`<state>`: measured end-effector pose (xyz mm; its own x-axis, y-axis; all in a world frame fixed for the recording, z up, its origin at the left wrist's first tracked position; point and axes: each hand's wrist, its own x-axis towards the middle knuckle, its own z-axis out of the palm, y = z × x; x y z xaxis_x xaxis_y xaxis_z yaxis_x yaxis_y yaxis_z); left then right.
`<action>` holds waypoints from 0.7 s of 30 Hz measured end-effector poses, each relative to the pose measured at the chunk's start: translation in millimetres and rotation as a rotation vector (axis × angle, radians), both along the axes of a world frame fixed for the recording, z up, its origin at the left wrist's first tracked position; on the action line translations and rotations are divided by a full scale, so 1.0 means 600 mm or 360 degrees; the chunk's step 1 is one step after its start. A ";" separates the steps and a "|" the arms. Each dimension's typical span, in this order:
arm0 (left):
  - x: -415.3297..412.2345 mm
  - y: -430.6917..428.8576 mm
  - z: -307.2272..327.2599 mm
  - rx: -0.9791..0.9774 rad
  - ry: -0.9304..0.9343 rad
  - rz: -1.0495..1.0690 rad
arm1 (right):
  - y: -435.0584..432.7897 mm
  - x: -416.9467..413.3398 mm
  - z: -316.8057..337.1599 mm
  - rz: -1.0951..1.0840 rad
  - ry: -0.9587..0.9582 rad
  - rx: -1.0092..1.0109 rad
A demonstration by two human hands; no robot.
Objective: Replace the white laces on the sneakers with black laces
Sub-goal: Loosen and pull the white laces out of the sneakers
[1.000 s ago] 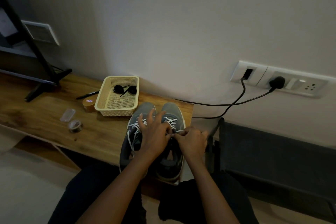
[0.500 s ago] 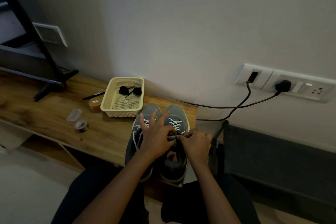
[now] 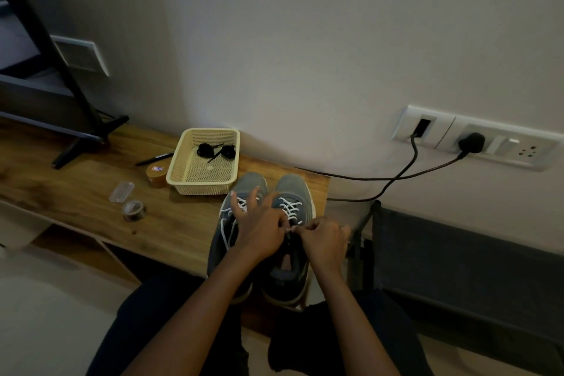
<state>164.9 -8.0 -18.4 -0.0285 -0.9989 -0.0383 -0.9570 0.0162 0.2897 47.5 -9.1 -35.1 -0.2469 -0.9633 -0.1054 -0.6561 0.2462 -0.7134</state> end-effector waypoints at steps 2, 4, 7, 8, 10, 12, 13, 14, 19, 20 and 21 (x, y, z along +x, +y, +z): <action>0.001 0.001 0.001 0.0019 0.0016 0.0002 | 0.001 0.003 -0.002 -0.0019 0.0002 -0.0002; 0.000 0.001 0.002 0.0019 0.0004 0.0001 | 0.000 0.004 -0.006 -0.0039 -0.0004 0.0004; -0.001 0.002 0.003 0.0020 -0.0028 -0.0003 | -0.001 0.007 -0.010 -0.0052 -0.0007 0.0011; 0.000 0.002 0.003 0.0022 -0.0035 -0.0006 | -0.001 0.008 -0.011 -0.0053 -0.0007 0.0016; 0.000 0.002 0.002 0.0025 -0.0045 -0.0016 | 0.000 0.008 -0.011 -0.0056 -0.0006 0.0018; 0.002 0.002 0.000 0.0030 -0.0051 -0.0027 | 0.001 0.009 -0.014 -0.0021 0.0025 -0.0026; 0.002 0.002 -0.001 0.0035 -0.0054 -0.0032 | 0.002 0.010 -0.016 0.0005 0.0048 -0.0050; 0.003 0.002 -0.002 0.0044 -0.0057 -0.0038 | 0.002 0.011 -0.017 0.0032 0.0080 -0.0068; 0.005 -0.002 -0.006 0.0097 -0.0057 -0.0069 | 0.005 0.010 -0.014 0.0162 0.0320 -0.0073; 0.005 -0.002 -0.005 0.0112 -0.0023 -0.0069 | 0.005 0.010 -0.015 0.0175 0.0318 -0.0057; 0.005 -0.002 -0.004 0.0127 0.0021 -0.0065 | 0.004 0.010 -0.015 0.0186 0.0295 -0.0051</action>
